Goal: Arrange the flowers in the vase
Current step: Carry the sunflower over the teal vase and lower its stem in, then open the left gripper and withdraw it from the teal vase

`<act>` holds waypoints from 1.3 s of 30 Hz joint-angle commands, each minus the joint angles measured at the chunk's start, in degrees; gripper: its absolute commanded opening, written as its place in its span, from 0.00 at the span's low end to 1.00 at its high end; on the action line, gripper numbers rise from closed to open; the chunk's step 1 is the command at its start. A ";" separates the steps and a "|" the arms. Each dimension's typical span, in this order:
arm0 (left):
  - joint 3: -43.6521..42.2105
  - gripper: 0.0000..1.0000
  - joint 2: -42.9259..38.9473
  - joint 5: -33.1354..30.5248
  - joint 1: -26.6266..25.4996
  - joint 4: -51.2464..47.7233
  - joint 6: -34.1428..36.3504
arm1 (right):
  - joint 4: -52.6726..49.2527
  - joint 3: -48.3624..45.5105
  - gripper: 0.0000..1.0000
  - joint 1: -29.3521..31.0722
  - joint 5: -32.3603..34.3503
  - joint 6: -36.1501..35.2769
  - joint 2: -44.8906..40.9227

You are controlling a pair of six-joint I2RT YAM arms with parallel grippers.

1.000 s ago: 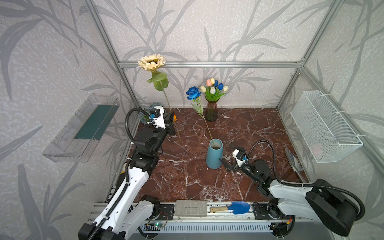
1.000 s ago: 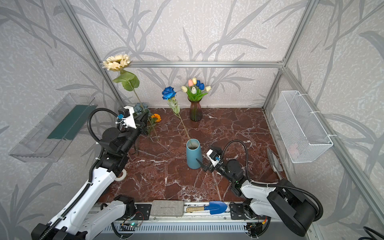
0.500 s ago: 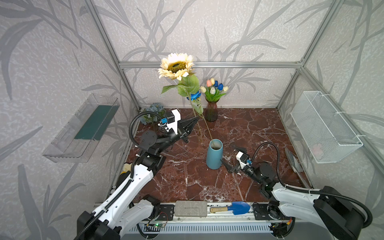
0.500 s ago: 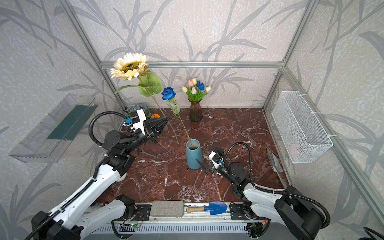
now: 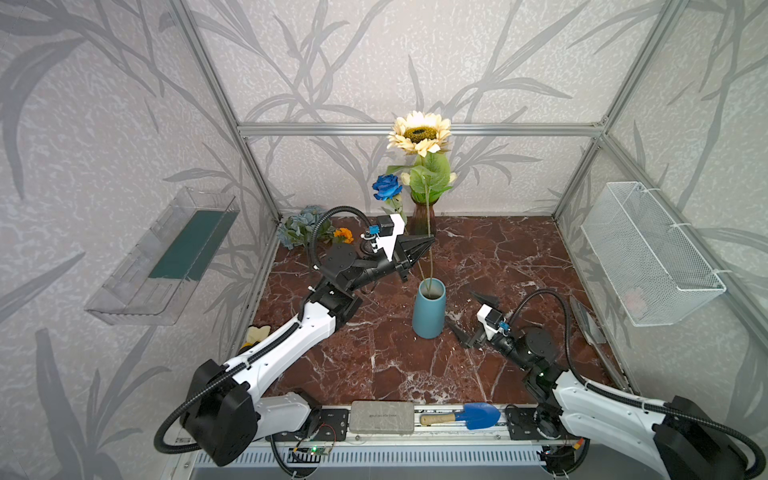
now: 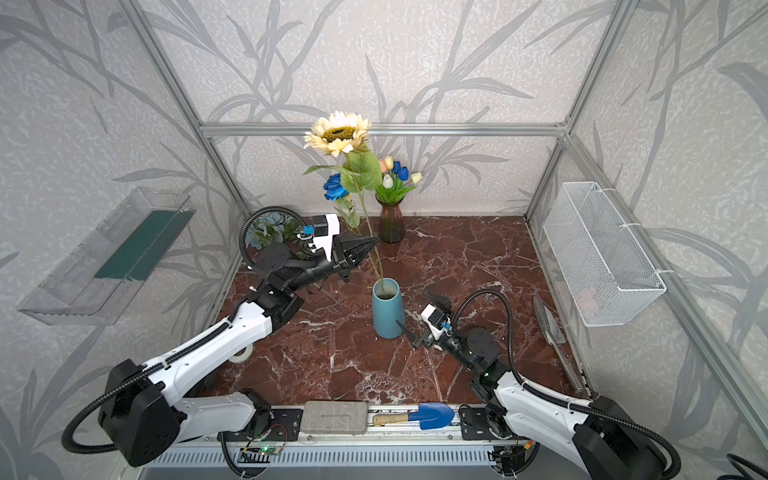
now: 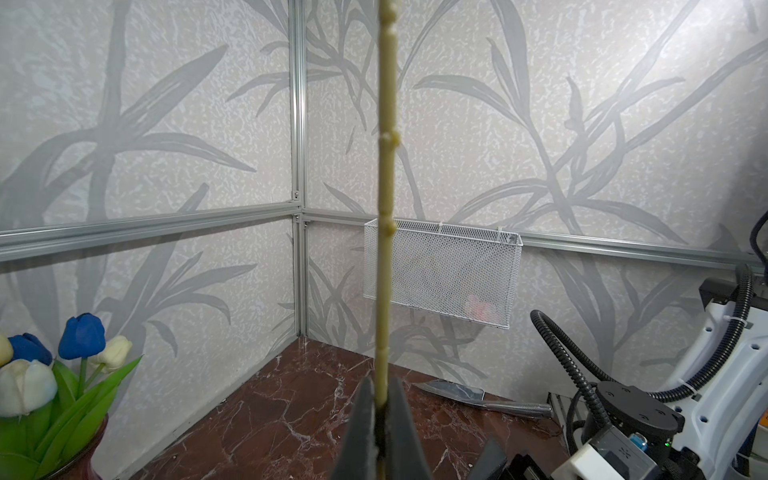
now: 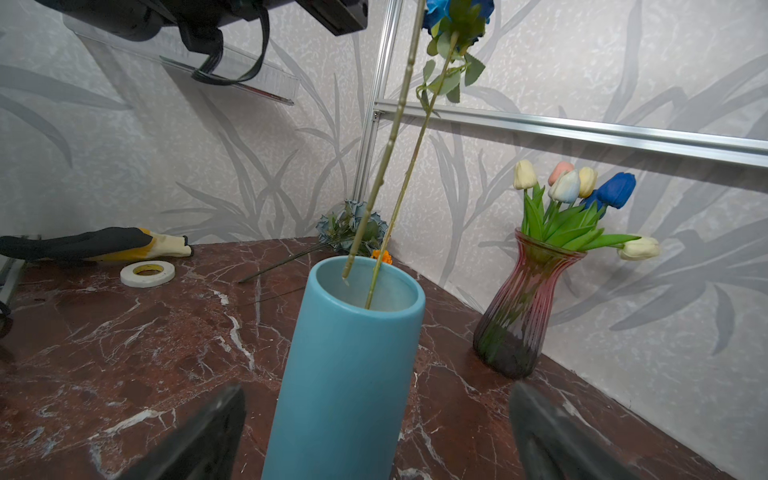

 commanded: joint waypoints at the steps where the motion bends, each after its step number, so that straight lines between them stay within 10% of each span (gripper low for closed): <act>1: 0.30 0.00 1.77 -0.27 -0.30 4.50 -0.23 | 0.85 0.27 0.99 0.36 0.31 -0.20 0.39; 15: -4.22 0.01 5.55 -1.81 -3.24 -4.19 5.64 | 1.19 0.52 0.99 0.36 0.75 -0.47 2.10; 24: -7.61 0.29 2.98 -7.25 -4.87 -8.21 9.97 | 2.39 0.68 0.99 0.35 0.58 -0.45 3.83; 39: -4.68 0.39 -9.76 -9.73 -4.79 -27.76 12.83 | 2.56 0.87 0.99 0.36 0.49 -0.49 4.73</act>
